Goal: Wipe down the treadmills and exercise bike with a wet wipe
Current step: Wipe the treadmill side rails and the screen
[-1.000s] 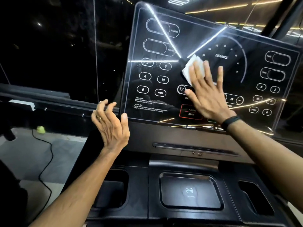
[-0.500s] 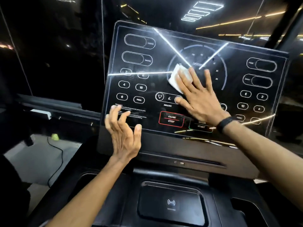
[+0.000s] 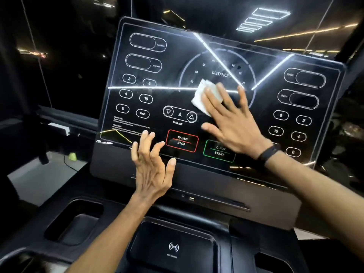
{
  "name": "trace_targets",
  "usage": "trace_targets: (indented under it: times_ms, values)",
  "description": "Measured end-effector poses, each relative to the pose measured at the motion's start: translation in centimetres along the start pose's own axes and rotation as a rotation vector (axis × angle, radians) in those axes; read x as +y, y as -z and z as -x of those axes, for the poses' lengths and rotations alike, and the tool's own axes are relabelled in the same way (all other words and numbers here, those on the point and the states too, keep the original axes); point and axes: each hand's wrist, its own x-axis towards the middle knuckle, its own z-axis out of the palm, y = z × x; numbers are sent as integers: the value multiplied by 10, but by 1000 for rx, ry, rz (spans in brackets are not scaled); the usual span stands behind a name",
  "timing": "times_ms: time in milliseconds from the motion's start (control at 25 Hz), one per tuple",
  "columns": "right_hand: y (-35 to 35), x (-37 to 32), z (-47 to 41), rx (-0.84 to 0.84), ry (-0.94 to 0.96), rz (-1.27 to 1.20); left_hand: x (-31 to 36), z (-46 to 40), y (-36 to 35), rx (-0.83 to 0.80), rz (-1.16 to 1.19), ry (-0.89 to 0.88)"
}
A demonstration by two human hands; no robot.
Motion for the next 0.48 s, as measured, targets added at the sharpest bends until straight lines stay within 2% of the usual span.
trace_targets:
  times_ms: [80, 160, 280, 320, 480]
  values:
    - [-11, -30, 27, -9, 96, -53, -3, -1, 1, -17, -26, -1]
    - [-18, -73, 77, -50, 280, -100, -3, -3, 1, -37, -36, -17]
    - [-17, -70, 95, -63, 391, -69, 0, -1, 0, -68, -26, -24]
    - [-12, -57, 82, -48, 340, -45, 0, 0, -1, -78, -21, -23]
    - [3, -3, 23, -39, -54, 15, -2, -1, 2, -106, -1, -13]
